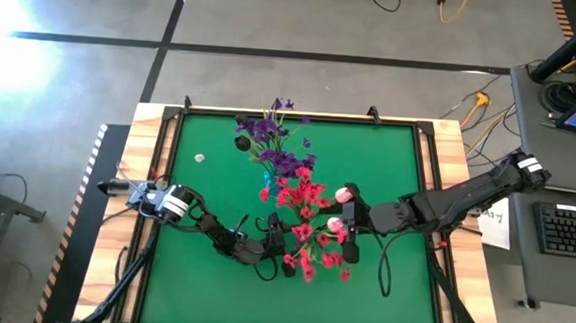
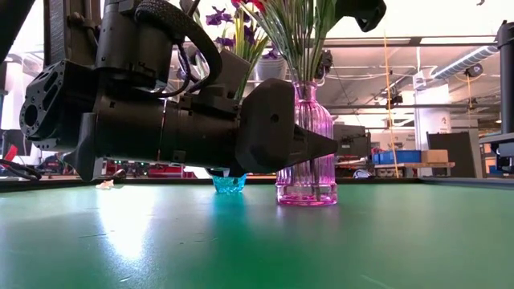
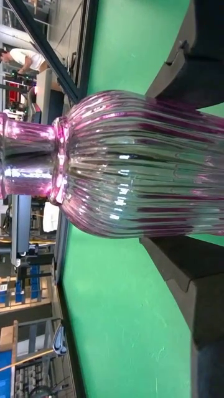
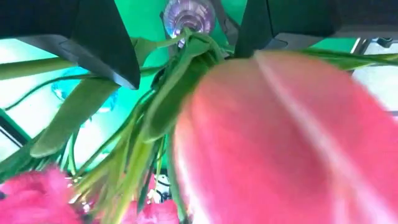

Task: Sort flowers into vase by color
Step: Put the pink tulip into the purple vase

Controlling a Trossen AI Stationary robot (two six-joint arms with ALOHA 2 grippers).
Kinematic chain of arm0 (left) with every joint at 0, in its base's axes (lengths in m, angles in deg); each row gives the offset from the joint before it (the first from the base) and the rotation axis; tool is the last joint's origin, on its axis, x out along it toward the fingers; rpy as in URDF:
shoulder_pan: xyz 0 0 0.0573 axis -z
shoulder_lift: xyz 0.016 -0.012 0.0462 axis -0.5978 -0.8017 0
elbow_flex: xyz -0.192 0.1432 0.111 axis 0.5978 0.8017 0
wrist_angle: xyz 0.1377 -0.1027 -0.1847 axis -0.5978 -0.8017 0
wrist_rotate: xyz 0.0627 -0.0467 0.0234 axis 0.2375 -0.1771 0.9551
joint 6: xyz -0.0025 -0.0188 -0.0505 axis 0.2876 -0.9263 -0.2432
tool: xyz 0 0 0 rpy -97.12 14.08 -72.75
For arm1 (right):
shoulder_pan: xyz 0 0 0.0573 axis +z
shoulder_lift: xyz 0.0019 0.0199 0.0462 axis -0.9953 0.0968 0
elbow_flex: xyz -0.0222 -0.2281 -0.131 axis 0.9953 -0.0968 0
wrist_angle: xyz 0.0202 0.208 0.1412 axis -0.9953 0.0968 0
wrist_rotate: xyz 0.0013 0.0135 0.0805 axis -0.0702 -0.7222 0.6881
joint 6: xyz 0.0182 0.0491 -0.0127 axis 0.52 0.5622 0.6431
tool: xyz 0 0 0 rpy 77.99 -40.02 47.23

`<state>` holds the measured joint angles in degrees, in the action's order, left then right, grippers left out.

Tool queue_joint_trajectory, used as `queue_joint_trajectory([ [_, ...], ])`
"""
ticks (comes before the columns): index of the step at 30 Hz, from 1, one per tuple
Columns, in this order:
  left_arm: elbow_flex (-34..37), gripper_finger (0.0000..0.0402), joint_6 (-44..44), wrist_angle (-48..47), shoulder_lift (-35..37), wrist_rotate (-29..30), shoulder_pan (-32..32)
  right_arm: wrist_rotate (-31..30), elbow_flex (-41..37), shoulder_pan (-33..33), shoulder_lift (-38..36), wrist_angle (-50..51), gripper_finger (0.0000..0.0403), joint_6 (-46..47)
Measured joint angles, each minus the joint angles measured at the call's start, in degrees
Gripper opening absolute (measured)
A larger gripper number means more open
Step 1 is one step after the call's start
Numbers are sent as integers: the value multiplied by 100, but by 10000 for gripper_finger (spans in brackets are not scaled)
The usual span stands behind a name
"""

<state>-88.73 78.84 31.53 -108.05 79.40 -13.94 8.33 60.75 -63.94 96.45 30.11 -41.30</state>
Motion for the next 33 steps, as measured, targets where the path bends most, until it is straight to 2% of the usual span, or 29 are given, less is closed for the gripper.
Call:
queue_joint_trajectory([
  [8,2,271,2,1,0,143,21,20,0,27,-191,207,243,151],
  [23,7,322,22,18,-15,157,42,25,0,61,-481,641,243,302],
  [33,2,323,68,63,64,671,231,35,2,138,-664,930,242,347],
])
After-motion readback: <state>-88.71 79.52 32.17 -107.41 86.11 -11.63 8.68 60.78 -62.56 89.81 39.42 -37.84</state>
